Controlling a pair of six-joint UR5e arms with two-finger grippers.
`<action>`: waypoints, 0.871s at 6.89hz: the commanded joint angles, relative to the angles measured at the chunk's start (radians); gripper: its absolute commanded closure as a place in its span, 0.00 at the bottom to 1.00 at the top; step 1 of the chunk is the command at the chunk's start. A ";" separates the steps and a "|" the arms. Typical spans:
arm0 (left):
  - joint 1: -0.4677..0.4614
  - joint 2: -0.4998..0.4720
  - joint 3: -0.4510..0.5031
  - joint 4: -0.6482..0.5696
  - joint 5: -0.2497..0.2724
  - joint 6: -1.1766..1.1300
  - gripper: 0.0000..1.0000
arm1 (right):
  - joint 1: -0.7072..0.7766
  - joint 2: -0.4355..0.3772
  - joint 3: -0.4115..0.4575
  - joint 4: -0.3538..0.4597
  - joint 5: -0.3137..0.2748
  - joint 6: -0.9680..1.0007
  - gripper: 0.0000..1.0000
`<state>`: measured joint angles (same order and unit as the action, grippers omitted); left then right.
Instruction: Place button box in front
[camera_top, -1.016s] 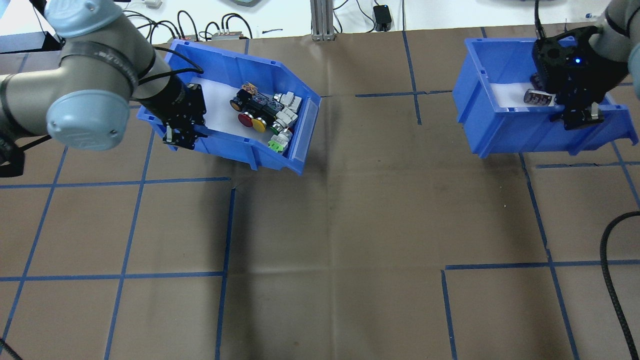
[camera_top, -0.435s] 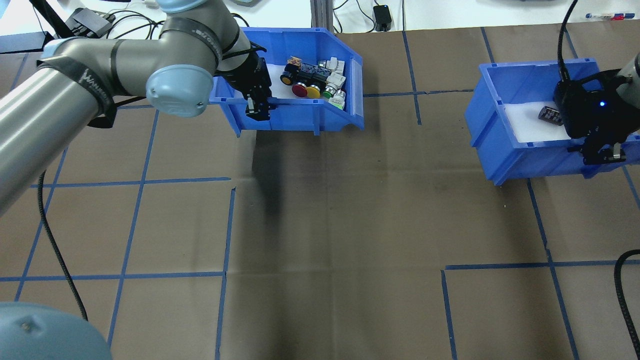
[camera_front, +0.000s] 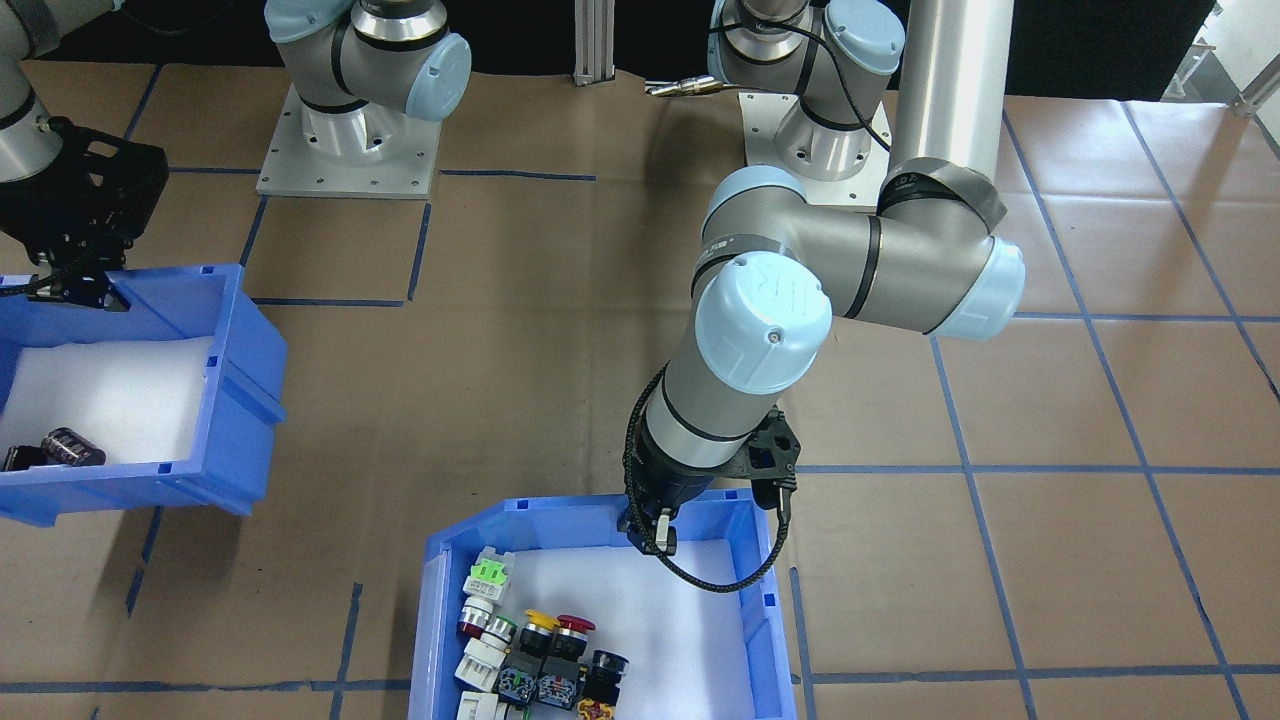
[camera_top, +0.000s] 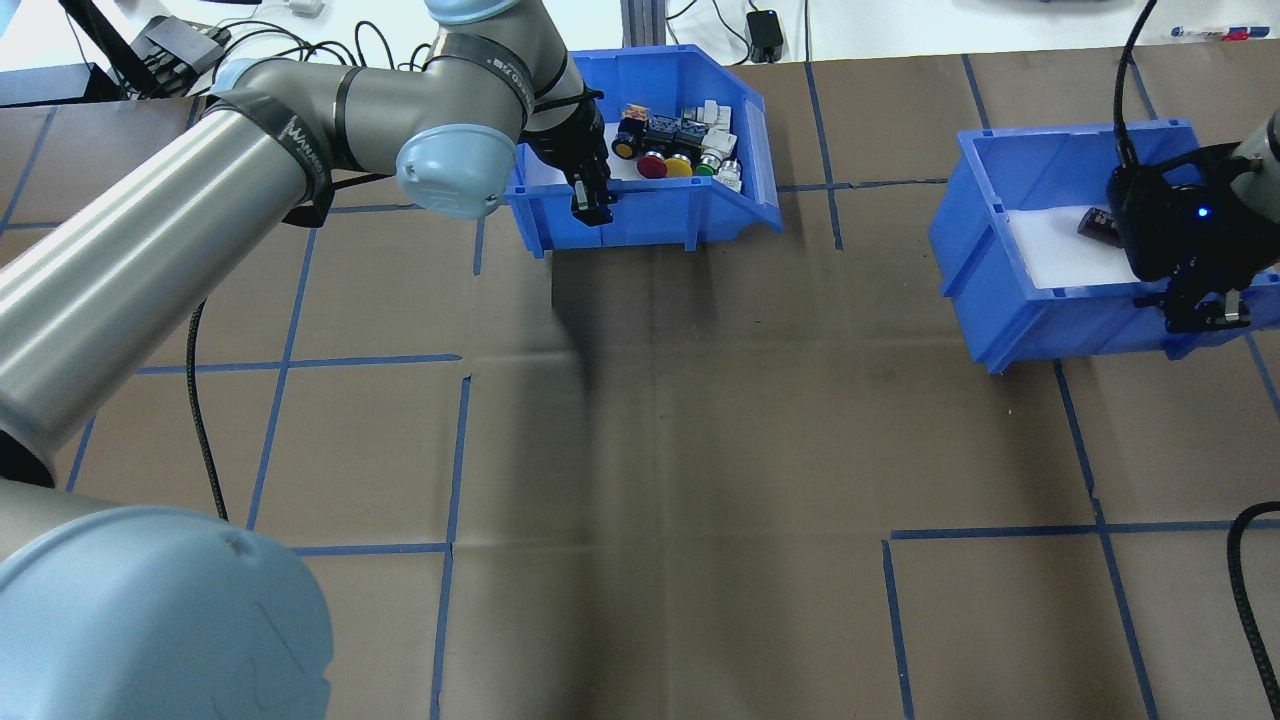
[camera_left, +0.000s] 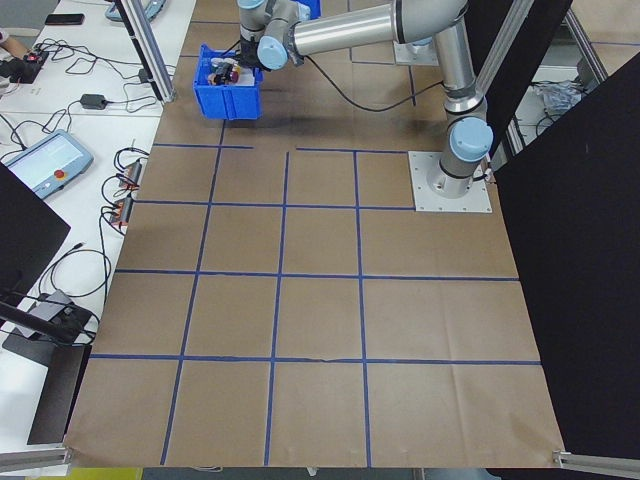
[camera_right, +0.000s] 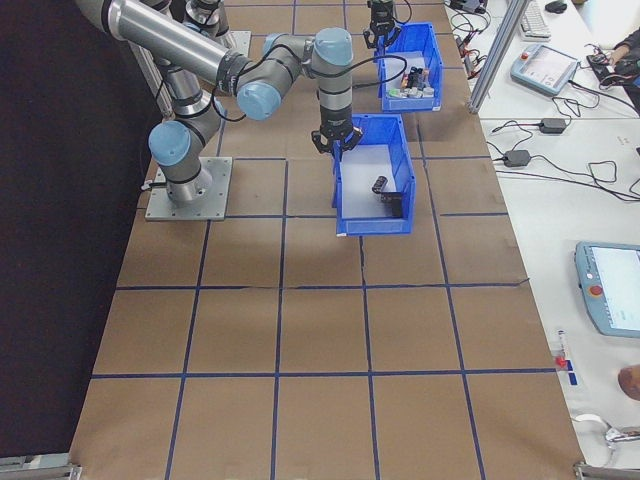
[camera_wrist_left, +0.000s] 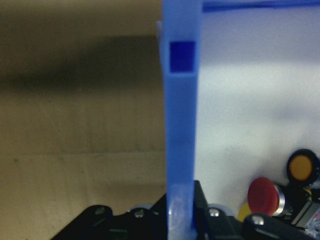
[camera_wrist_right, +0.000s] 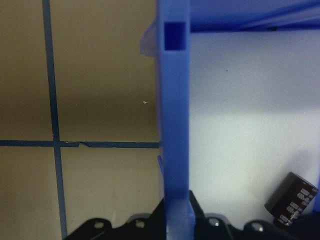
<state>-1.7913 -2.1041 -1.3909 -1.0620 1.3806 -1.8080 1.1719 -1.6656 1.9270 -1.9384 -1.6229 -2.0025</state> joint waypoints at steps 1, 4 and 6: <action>-0.040 -0.033 0.007 0.005 0.003 0.066 0.50 | 0.000 -0.002 0.001 0.001 0.000 0.004 0.98; -0.051 0.021 -0.003 -0.006 0.004 0.072 0.23 | 0.000 -0.003 0.003 0.010 0.000 0.005 0.98; -0.033 0.152 -0.011 -0.129 0.017 0.240 0.19 | 0.011 -0.058 0.058 0.013 0.001 0.040 0.98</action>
<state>-1.8358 -2.0225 -1.3994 -1.1077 1.3869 -1.6817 1.1760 -1.6938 1.9503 -1.9273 -1.6233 -1.9849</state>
